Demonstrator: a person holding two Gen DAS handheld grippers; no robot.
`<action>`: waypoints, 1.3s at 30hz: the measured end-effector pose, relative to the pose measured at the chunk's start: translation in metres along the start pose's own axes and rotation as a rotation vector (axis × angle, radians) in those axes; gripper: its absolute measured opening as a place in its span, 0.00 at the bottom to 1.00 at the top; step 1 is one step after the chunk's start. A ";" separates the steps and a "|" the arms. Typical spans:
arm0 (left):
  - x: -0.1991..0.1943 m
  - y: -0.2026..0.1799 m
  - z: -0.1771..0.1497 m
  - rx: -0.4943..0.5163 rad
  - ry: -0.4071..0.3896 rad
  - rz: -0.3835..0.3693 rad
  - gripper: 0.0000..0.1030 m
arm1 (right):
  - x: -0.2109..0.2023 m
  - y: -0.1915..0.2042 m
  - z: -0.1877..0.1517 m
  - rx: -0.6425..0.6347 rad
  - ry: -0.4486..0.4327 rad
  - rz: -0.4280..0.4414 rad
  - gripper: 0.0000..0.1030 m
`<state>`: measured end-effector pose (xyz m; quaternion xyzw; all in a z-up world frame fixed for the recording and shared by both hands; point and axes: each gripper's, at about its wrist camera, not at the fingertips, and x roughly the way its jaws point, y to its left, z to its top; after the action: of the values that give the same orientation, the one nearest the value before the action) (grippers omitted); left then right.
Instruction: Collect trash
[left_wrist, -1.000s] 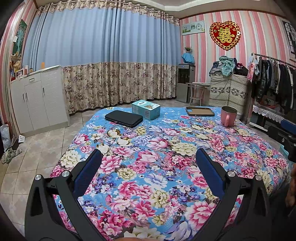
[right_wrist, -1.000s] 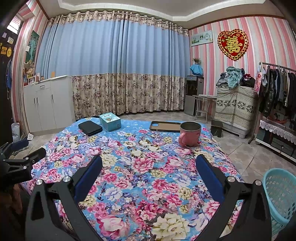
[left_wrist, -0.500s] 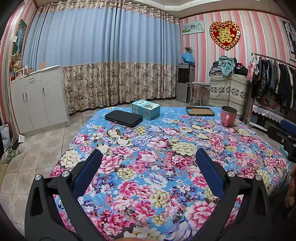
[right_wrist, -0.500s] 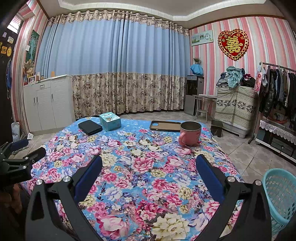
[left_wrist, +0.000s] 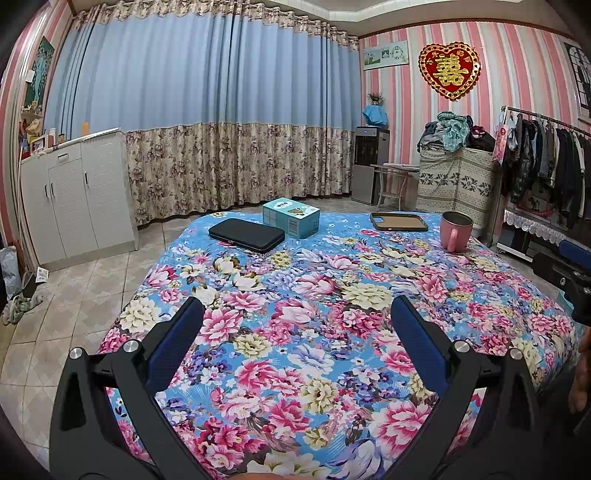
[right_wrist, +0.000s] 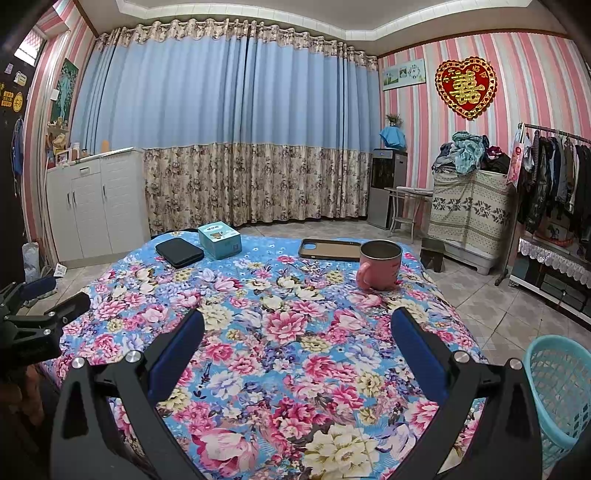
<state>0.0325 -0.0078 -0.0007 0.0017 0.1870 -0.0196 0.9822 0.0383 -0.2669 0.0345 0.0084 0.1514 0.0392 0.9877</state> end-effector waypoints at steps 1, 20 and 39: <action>0.000 0.000 0.000 -0.001 0.001 -0.002 0.95 | 0.001 0.000 0.001 0.000 0.001 0.000 0.96; 0.001 -0.002 0.001 -0.003 0.001 -0.004 0.95 | 0.000 -0.001 -0.001 0.000 -0.002 -0.002 0.96; 0.000 -0.006 0.000 0.004 0.000 -0.013 0.95 | -0.006 -0.005 0.000 -0.003 0.000 -0.002 0.96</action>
<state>0.0325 -0.0139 -0.0005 0.0022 0.1869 -0.0263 0.9820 0.0332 -0.2725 0.0356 0.0065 0.1516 0.0383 0.9877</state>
